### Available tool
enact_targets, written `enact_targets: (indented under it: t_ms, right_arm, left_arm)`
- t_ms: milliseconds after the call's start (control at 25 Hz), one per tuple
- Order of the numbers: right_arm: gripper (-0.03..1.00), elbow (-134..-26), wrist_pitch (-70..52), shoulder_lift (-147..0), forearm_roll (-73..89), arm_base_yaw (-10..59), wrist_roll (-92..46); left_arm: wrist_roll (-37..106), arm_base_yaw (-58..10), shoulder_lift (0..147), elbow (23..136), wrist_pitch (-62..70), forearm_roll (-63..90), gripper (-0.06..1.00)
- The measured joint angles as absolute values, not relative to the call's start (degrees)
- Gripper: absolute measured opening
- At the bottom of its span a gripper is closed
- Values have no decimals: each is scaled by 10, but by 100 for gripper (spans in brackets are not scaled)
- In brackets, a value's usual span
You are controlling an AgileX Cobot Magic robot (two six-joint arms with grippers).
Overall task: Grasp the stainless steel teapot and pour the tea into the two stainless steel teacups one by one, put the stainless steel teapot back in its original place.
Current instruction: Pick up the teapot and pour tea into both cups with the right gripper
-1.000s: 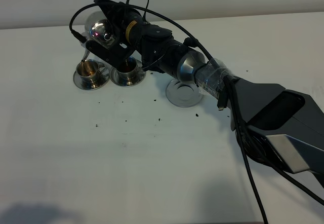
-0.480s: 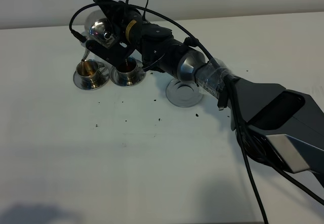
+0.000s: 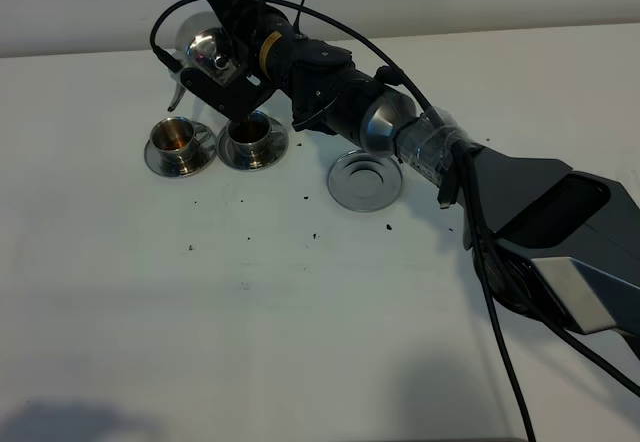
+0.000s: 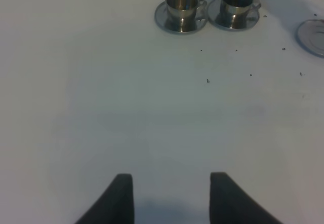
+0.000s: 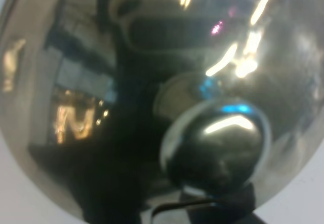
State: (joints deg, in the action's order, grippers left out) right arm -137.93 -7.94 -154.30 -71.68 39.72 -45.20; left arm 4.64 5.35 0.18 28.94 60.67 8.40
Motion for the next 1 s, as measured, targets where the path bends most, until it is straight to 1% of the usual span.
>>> enact_targets:
  t_ms: [1000]
  right_arm:
    - [18, -1379, -68, -1546, -717, 395, -443]
  left_arm:
    - [47, 54, 2, 289, 607, 84, 39]
